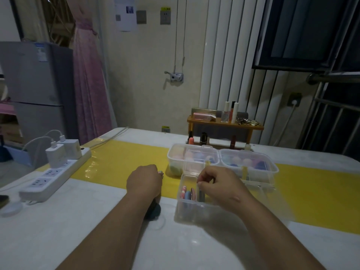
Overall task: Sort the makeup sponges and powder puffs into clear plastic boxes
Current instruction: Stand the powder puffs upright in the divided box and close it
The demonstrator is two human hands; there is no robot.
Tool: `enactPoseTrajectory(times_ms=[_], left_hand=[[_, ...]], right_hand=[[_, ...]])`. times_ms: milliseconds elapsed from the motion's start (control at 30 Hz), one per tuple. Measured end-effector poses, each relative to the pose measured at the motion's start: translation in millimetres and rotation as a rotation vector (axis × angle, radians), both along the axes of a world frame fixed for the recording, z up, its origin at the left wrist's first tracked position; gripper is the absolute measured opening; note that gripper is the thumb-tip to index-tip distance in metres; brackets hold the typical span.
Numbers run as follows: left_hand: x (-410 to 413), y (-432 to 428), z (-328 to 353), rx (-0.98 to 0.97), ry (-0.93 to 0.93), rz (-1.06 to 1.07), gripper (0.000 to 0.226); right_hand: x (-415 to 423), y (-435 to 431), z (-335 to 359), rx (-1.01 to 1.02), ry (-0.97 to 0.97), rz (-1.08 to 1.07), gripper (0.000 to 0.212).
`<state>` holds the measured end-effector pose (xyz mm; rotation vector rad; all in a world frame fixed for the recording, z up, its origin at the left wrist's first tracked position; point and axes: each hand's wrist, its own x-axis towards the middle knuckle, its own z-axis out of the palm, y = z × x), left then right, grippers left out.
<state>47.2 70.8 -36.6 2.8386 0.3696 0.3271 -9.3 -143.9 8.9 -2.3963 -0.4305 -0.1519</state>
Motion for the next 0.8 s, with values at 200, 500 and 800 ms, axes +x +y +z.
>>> enactPoseTrajectory(times_ms=[200,500,800], left_hand=[[-10,-17,9,-0.085,0.034,-0.065,0.022],[-29,-35,15,0.127,0.043,-0.184,0.036],[-29,-20,23,-0.033,0.120,-0.202,0.053]], right_hand=[[-2,1,1,-0.006,-0.002,-0.007,0.020],[-2,1,-2,0.007,-0.012,0.004,0.017],[0,-3,-2,0.030,-0.010,0.031,0.014]])
